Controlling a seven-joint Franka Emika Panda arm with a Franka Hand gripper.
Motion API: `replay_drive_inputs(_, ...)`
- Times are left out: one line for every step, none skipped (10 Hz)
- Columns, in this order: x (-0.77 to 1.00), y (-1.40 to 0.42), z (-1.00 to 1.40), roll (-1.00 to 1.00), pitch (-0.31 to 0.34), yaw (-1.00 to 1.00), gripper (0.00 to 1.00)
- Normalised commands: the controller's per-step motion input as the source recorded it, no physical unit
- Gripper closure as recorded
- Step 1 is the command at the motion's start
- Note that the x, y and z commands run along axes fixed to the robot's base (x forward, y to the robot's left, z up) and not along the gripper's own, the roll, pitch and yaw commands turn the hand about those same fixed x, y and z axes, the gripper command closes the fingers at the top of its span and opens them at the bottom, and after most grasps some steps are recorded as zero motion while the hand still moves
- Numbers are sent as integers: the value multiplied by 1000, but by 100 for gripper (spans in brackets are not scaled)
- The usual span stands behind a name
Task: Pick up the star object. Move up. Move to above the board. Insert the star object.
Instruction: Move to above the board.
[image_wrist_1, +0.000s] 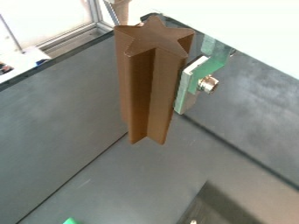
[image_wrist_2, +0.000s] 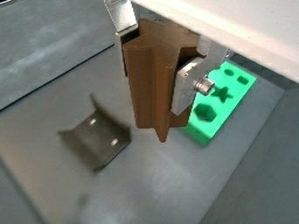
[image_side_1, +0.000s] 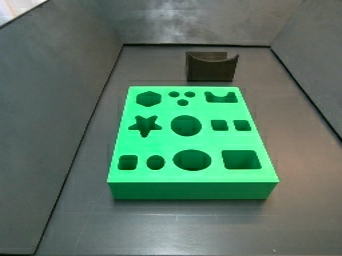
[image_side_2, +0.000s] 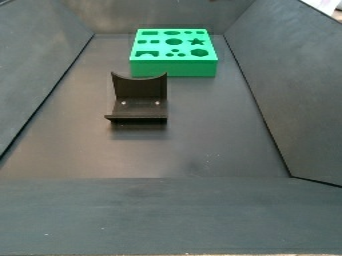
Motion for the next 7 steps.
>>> replay_drive_inputs(89, -1000, 121, -13, 24, 6, 100)
replay_drive_inputs(90, -1000, 124, -3, 33, 7, 100)
replay_drive_inputs(92, -1000, 128, -8, 41, 7, 100)
replay_drive_inputs(96, -1000, 132, -14, 53, 7, 100)
replay_drive_inputs(105, -1000, 135, 2, 75, 8, 100)
replay_drive_inputs(117, -1000, 138, -4, 95, 6, 100)
replay_drive_inputs(138, -1000, 143, 4, 120, 1, 100)
